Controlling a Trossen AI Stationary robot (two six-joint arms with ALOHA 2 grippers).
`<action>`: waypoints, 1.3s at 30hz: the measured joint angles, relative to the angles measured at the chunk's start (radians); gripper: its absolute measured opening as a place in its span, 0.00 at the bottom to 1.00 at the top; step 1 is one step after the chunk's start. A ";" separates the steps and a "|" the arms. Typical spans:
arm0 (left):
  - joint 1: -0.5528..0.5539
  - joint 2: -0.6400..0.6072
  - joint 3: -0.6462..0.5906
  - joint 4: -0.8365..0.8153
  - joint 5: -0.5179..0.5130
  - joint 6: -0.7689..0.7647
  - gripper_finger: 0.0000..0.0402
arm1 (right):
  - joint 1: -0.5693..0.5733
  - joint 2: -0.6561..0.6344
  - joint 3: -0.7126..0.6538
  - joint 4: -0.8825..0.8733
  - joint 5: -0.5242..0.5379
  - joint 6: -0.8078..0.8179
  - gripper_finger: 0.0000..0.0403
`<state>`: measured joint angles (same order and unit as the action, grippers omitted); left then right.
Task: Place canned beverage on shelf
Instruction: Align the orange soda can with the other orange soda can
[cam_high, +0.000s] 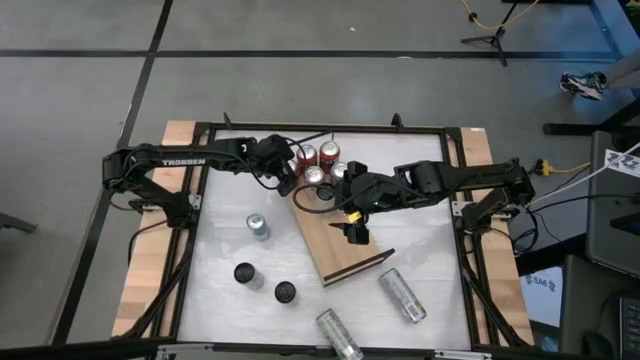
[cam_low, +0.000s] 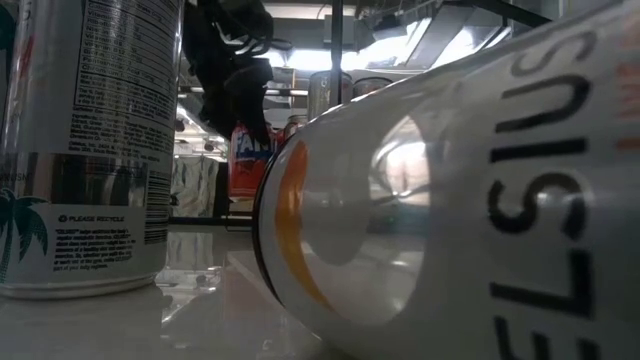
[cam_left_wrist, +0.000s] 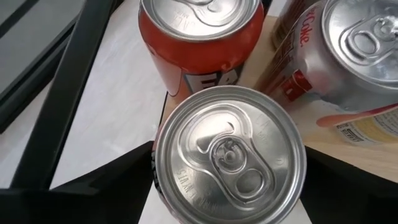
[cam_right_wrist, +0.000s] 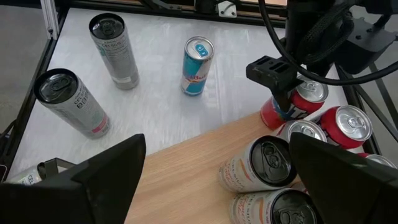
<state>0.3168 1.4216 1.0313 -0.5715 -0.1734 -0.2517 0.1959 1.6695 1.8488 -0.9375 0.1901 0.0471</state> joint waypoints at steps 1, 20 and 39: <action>0.000 0.000 0.000 0.001 0.000 0.000 0.86 | 0.000 0.000 0.000 0.000 0.000 0.000 0.97; 0.001 -0.056 0.000 0.052 -0.001 0.000 0.88 | 0.000 0.001 0.000 -0.004 0.000 0.000 0.97; -0.037 -0.247 0.000 0.059 0.105 -0.009 0.88 | 0.000 0.001 0.000 -0.007 0.000 0.000 0.97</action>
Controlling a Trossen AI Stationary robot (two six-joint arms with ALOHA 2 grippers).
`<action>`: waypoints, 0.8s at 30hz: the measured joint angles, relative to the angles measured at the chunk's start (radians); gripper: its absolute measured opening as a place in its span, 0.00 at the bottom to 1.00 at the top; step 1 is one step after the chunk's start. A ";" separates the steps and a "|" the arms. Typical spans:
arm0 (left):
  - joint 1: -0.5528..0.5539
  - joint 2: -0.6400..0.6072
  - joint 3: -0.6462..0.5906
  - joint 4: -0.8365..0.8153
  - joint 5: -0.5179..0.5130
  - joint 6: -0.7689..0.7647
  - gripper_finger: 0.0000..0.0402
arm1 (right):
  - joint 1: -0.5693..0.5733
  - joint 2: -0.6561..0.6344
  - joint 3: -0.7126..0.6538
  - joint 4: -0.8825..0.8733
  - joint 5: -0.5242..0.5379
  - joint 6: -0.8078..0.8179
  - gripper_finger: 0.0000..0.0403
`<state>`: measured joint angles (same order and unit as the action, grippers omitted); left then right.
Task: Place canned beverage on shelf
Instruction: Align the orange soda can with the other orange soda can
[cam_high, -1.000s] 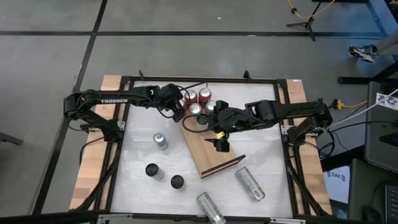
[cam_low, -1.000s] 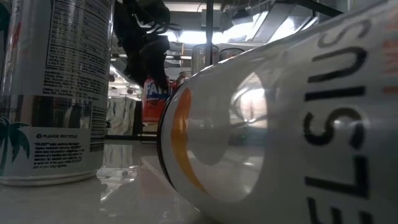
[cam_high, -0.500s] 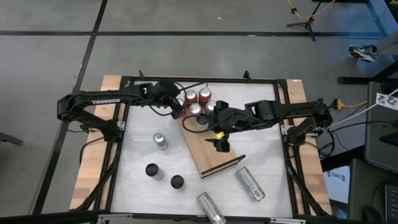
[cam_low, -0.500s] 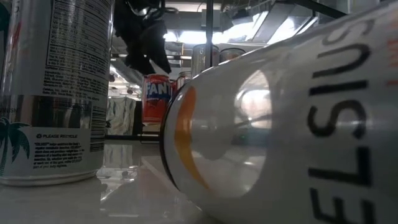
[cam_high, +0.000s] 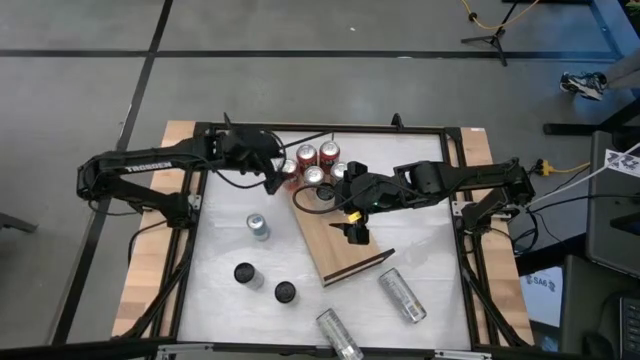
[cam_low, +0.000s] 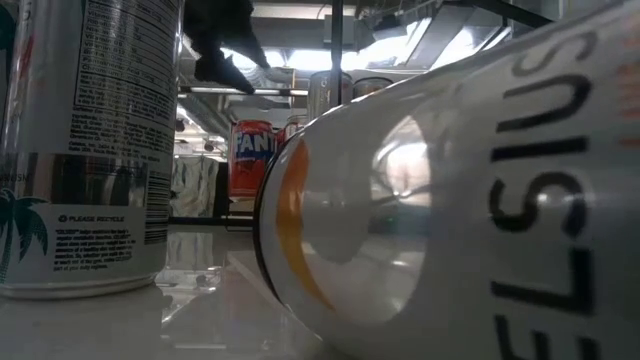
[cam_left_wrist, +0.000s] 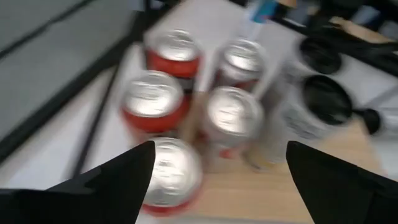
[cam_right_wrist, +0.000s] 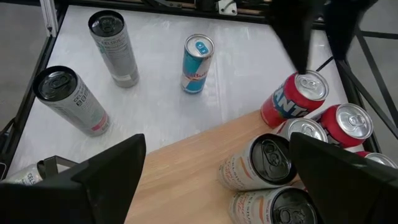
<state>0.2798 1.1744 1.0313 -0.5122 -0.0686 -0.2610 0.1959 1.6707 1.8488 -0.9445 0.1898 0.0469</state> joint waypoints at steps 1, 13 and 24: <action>-0.011 0.000 0.000 0.000 0.021 -0.013 0.88 | 0.000 0.000 0.000 0.000 0.000 0.000 0.97; -0.132 0.058 0.000 -0.061 0.060 -0.156 0.88 | 0.000 0.000 0.000 0.000 0.000 0.000 0.97; -0.151 0.172 0.000 -0.079 0.020 -0.156 0.69 | 0.000 0.000 0.000 0.000 0.000 0.000 0.97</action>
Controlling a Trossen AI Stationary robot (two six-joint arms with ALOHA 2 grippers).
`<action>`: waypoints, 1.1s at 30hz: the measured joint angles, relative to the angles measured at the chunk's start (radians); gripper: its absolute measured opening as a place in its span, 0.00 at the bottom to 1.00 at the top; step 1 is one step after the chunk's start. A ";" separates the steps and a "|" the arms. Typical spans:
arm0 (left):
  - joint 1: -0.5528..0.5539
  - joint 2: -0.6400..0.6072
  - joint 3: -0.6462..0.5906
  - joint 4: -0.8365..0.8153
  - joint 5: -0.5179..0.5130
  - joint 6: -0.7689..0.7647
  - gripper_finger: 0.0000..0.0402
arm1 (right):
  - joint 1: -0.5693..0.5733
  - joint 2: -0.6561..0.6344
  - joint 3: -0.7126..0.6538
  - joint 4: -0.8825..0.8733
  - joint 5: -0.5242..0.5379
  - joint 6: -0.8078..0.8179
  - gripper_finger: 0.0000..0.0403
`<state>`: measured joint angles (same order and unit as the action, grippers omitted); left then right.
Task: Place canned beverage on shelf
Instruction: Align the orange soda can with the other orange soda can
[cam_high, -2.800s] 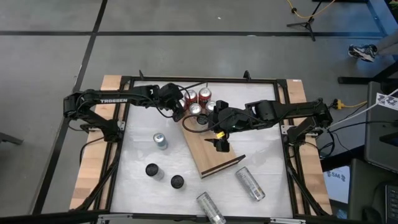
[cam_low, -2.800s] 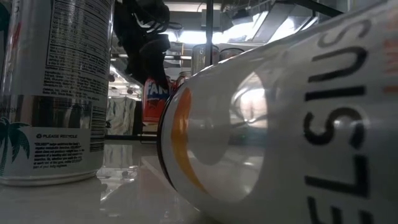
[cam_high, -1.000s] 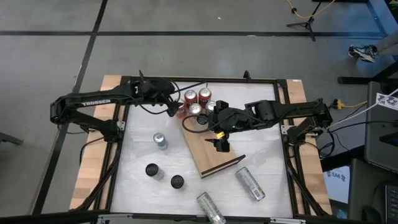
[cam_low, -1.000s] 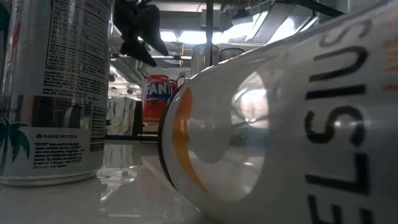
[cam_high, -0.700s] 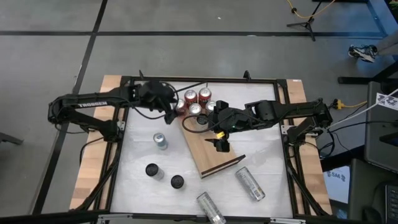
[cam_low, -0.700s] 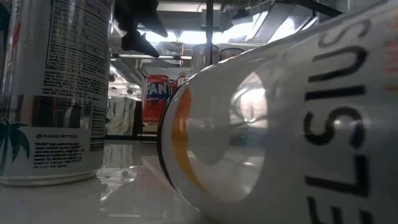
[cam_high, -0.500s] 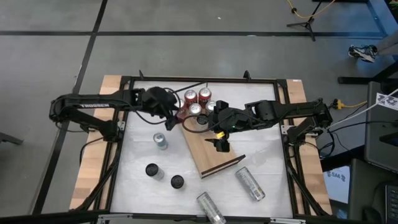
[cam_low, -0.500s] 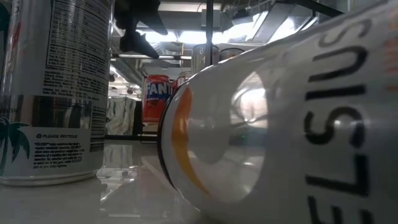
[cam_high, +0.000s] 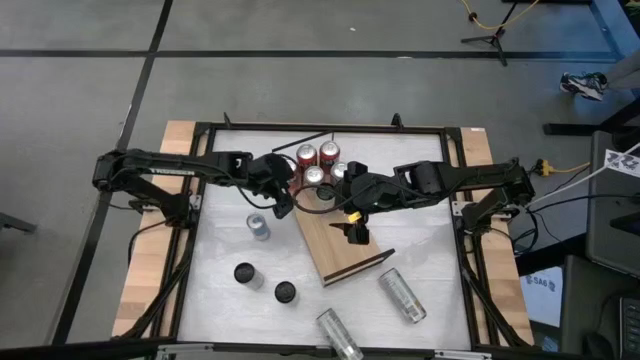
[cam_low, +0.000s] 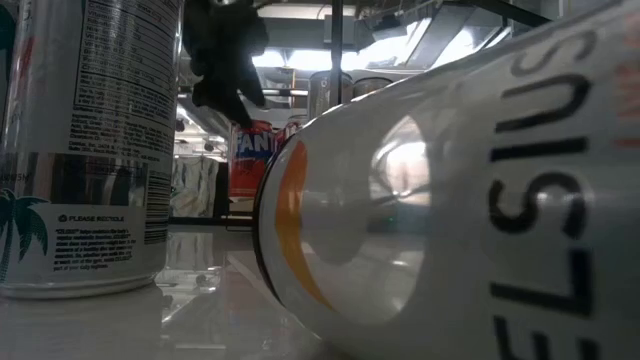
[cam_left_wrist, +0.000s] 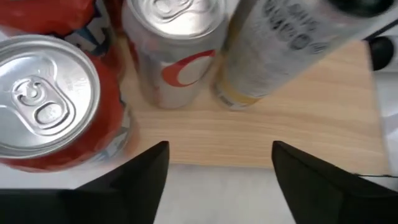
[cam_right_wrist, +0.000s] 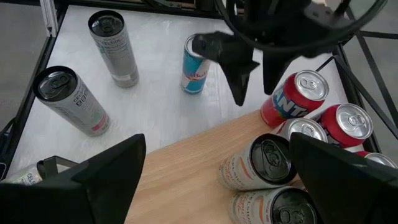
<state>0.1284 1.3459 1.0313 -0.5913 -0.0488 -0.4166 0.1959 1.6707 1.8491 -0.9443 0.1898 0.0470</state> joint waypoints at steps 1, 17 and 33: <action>0.000 0.009 0.000 0.000 -0.009 0.004 0.66 | 0.000 0.000 0.000 0.000 0.000 0.000 0.97; 0.025 0.037 0.000 0.001 -0.164 0.060 0.31 | 0.000 0.000 0.000 0.000 0.000 0.000 0.97; 0.096 0.037 0.000 0.000 -0.182 0.069 0.26 | 0.000 0.000 0.000 0.000 0.000 0.000 0.97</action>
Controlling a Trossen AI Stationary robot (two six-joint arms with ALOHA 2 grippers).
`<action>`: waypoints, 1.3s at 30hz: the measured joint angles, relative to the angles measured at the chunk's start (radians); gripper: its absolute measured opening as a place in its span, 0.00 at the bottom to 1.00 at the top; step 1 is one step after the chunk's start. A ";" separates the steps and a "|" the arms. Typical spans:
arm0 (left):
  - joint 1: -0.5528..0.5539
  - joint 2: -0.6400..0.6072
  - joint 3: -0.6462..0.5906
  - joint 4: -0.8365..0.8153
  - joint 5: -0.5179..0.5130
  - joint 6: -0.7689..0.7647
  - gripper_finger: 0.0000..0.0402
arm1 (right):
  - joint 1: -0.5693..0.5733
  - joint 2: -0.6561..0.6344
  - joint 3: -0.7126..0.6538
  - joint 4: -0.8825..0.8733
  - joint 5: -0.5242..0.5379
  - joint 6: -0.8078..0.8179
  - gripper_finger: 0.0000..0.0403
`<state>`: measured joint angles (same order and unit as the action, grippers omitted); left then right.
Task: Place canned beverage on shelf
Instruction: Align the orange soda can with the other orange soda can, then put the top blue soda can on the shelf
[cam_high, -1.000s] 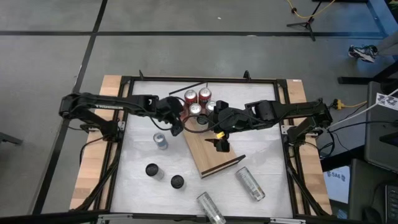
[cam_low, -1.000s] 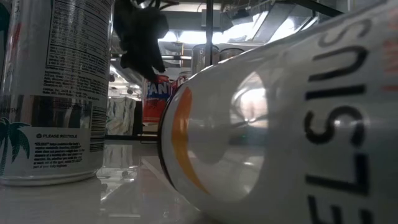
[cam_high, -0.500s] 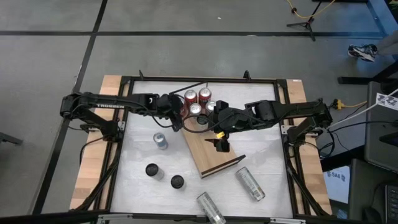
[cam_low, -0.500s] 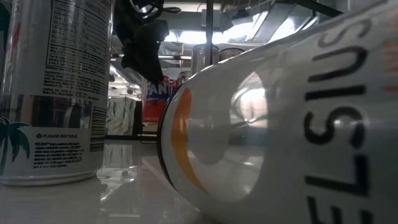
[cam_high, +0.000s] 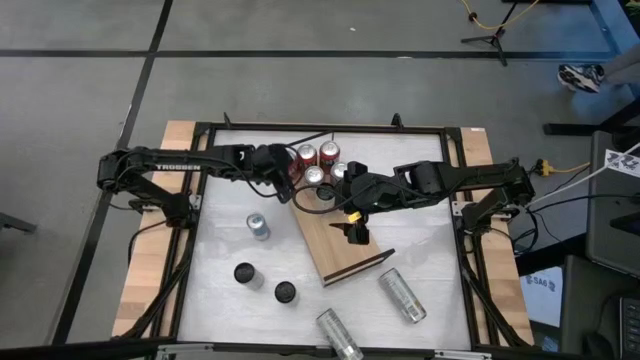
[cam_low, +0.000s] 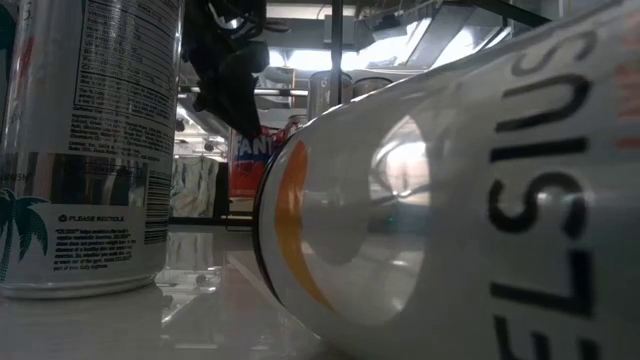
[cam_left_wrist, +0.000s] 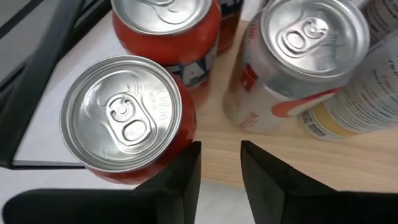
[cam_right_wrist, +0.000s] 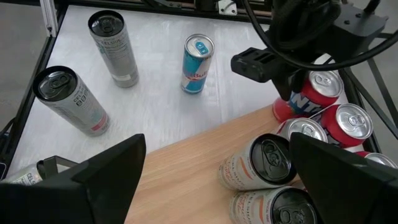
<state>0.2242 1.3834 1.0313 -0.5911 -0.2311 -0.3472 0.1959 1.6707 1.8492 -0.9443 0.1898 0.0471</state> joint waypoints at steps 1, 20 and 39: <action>0.003 0.000 0.000 0.000 -0.005 0.003 0.26 | 0.000 0.000 0.000 0.000 0.000 0.000 0.97; -0.068 -0.018 0.000 0.038 0.094 0.019 0.26 | 0.000 0.000 0.003 -0.028 -0.042 0.000 0.97; -0.391 -0.109 0.002 0.178 -0.049 0.018 0.26 | 0.158 -0.081 0.047 -0.482 0.124 0.270 0.97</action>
<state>-0.1665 1.2743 1.0332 -0.4127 -0.2804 -0.3291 0.3539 1.5897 1.8957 -1.4262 0.3135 0.3169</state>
